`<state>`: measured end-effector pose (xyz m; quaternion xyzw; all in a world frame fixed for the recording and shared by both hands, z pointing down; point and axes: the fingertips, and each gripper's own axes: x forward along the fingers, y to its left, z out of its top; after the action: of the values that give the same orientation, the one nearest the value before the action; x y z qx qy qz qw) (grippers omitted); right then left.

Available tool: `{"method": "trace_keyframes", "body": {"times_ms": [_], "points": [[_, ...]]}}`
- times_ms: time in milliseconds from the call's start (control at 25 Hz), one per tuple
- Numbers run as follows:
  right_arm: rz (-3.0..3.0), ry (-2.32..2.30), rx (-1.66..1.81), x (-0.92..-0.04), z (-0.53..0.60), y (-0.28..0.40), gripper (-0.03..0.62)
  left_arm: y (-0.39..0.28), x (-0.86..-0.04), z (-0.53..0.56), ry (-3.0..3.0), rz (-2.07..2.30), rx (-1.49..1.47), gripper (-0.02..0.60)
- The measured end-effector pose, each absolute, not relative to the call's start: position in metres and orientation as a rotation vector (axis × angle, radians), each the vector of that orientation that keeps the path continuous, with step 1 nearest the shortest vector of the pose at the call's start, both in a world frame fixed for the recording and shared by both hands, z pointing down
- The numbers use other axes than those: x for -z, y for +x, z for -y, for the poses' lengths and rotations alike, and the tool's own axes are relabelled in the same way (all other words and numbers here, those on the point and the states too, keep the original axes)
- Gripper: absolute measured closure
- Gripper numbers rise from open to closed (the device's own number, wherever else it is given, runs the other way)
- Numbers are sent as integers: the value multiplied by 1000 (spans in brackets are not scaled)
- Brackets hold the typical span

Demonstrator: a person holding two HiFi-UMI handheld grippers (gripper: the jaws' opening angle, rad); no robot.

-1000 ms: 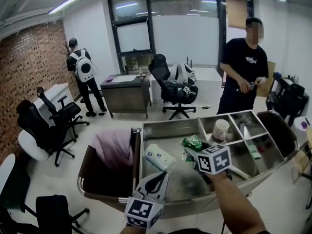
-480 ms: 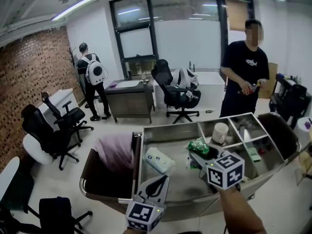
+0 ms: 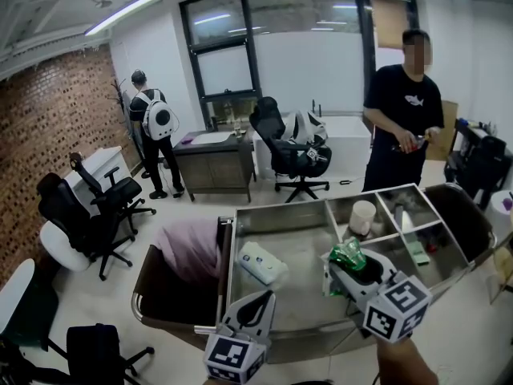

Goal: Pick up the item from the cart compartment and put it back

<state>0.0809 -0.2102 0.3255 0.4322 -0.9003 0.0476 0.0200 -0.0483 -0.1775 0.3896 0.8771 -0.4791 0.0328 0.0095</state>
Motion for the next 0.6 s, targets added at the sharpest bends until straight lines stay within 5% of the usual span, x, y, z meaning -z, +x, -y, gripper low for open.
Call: {"method": "trace_keyframes", "body": {"times_ms": [600], "points": [[2833,1394,-138,-355,171,103,396,-39,-383,168,2770,1480,-88,581]]}}
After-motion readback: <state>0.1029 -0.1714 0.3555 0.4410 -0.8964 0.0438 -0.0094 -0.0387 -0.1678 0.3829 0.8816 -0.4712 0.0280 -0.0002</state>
